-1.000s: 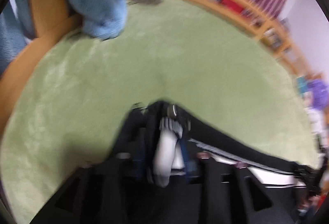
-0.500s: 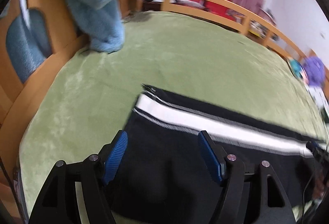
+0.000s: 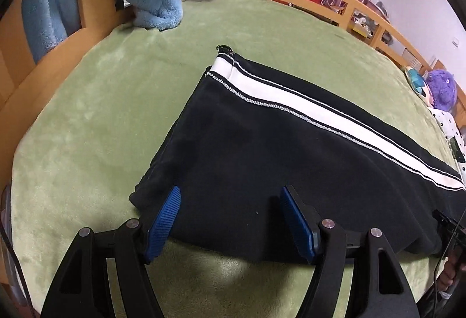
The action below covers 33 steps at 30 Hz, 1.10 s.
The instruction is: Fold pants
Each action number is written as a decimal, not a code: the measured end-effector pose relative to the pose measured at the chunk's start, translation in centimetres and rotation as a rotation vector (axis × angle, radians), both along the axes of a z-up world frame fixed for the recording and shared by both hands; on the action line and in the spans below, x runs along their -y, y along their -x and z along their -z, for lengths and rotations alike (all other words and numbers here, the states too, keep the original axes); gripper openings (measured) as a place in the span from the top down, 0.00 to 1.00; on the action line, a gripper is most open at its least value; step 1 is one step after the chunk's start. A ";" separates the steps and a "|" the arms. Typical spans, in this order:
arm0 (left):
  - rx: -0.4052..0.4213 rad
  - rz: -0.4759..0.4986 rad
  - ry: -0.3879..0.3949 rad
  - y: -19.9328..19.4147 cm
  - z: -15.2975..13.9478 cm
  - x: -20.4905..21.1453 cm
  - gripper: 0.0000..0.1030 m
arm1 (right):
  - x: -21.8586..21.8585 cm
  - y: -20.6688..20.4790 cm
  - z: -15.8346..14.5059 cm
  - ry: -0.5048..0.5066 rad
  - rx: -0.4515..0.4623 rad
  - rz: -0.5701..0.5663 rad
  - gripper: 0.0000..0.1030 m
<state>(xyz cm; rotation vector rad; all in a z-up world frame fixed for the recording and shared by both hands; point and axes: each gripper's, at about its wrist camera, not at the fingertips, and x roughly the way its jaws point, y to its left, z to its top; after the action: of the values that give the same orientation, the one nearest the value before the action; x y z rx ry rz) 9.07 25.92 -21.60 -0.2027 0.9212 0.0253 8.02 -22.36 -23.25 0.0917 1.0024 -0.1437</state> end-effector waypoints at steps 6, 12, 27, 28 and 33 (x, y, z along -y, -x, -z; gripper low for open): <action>-0.012 -0.006 0.010 0.2 -0.1 0.0 0.33 | -1.4 1.5 0.1 0.048 0.020 0.053 0.39; 0.021 -0.022 0.077 1.7 0.1 -0.6 0.35 | -1.8 3.3 -0.9 0.037 0.062 0.093 0.39; -0.017 -0.006 0.175 3.1 2.9 -0.5 0.33 | -2.1 4.8 -0.3 0.004 0.087 0.069 0.35; -0.016 0.001 0.169 3.1 2.9 -0.6 0.33 | -2.1 4.9 -0.2 0.005 0.085 0.064 0.35; -0.011 0.022 0.120 3.4 3.1 0.4 0.25 | -1.8 5.6 -0.1 -0.056 0.102 0.071 0.20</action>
<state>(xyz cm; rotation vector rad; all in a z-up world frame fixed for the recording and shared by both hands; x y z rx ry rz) 5.70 25.54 -24.72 -0.3043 0.9369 -0.0494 2.44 -20.56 -23.17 0.1846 0.9019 -0.1742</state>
